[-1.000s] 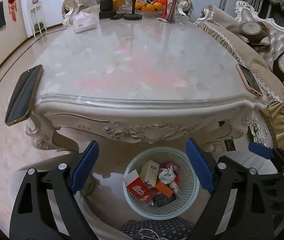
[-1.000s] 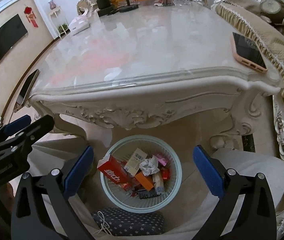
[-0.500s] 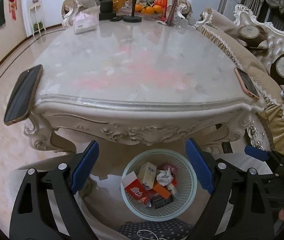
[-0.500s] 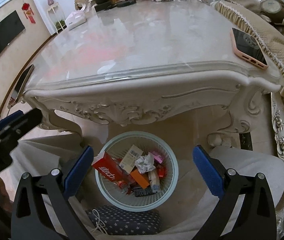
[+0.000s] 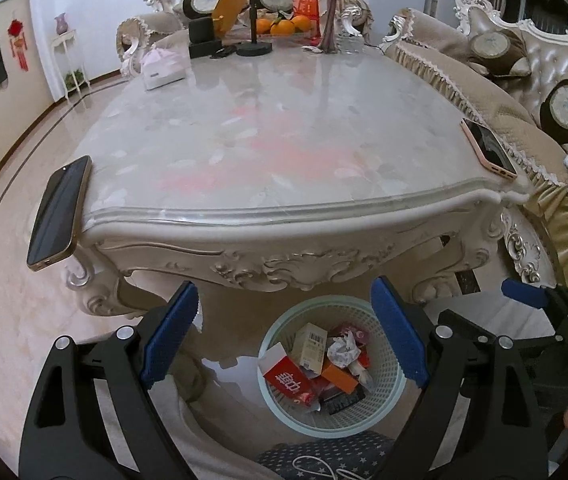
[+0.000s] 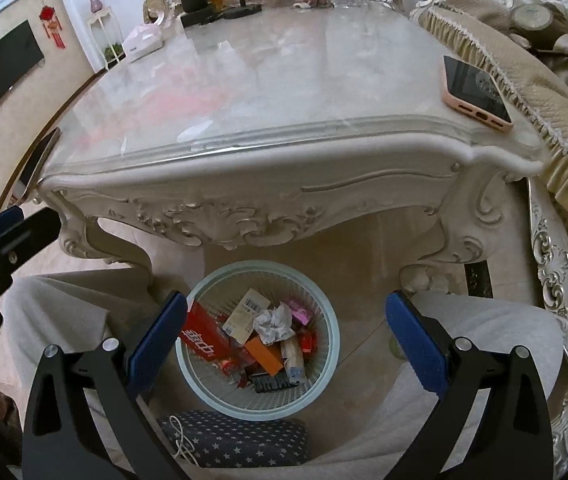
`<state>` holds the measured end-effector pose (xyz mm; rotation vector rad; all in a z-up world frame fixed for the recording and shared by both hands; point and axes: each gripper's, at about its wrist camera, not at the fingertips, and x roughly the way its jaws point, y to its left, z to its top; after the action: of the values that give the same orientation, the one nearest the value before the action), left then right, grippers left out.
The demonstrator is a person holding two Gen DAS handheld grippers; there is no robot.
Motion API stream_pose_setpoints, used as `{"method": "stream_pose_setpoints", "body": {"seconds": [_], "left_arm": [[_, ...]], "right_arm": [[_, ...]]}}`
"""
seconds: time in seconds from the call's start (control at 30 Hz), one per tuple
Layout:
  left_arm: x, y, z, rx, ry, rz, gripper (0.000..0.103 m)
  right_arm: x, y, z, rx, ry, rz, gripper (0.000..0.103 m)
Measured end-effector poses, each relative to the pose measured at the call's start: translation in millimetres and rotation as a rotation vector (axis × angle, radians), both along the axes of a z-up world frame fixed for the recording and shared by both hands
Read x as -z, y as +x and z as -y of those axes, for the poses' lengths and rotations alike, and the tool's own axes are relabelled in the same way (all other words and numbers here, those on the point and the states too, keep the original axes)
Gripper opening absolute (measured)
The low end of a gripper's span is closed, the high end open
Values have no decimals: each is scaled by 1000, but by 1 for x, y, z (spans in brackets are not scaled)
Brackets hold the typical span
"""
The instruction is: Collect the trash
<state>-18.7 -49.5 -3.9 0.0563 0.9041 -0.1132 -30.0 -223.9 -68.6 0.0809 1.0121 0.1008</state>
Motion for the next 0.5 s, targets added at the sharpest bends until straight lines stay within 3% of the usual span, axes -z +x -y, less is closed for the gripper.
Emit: {"method": "stream_pose_setpoints", "body": {"seconds": [0.3,0.5], "left_arm": [[11,7,-6,4,-46,-47,86],[15,9,-8,-16,-12,-37,86]], "right_arm": [[3,4,-7,-10,-9,-14,95],[12,10,-12,-32,-11,-47,95]]}}
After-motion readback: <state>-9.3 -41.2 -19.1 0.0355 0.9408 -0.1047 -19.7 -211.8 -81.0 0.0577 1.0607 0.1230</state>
